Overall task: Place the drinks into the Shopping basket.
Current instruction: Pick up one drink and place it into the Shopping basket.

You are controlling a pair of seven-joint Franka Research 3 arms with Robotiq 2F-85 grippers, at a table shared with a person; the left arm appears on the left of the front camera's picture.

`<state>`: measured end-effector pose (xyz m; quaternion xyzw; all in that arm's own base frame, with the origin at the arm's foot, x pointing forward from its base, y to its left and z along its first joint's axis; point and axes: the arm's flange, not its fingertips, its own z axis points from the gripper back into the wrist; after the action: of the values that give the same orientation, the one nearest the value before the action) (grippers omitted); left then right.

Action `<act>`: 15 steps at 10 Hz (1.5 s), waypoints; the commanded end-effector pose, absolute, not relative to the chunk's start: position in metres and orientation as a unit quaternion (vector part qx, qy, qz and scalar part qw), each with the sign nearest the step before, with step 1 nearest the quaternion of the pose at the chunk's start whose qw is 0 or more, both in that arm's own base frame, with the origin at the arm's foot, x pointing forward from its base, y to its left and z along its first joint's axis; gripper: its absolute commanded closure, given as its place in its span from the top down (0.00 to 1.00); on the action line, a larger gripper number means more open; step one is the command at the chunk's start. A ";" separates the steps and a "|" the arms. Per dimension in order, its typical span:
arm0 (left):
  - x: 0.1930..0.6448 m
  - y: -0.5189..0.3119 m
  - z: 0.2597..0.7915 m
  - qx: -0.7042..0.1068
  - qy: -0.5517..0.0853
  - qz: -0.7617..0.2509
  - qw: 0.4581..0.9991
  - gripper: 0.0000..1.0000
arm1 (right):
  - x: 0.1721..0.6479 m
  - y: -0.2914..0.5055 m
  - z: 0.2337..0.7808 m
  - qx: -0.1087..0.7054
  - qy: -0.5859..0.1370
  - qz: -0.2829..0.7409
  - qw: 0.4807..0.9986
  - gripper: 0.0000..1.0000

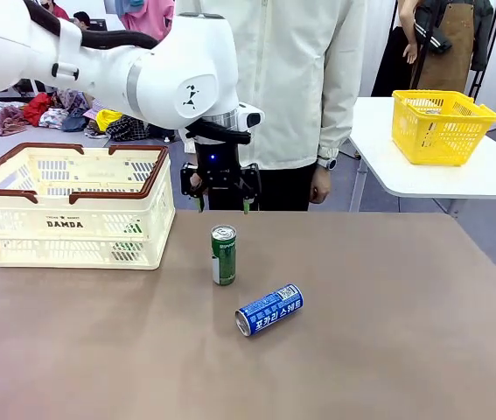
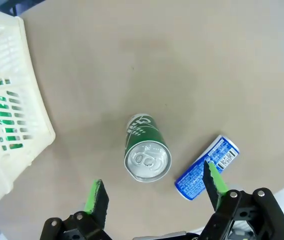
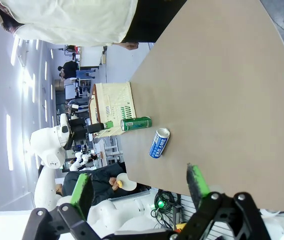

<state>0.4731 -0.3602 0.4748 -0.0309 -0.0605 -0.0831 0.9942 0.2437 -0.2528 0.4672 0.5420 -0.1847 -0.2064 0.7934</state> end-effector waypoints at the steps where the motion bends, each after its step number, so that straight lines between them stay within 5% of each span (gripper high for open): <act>1: 0.474 -0.358 0.474 -0.030 -0.060 -0.081 0.994 1.00 | 0.243 -0.254 0.467 0.543 -0.191 -0.199 0.793 1.00; 5: 0.483 -0.362 0.438 0.030 -0.069 -0.026 0.997 1.00 | 0.243 -0.254 0.467 0.543 -0.191 -0.199 0.793 1.00; 15: 0.499 -0.377 0.388 0.003 -0.025 -0.043 0.999 1.00 | 0.243 -0.254 0.467 0.543 -0.191 -0.199 0.793 1.00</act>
<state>0.4976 -0.3785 0.3872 0.0133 -0.0262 -0.0430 0.9986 0.2438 -0.2528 0.4672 0.5420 -0.1846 -0.2064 0.7934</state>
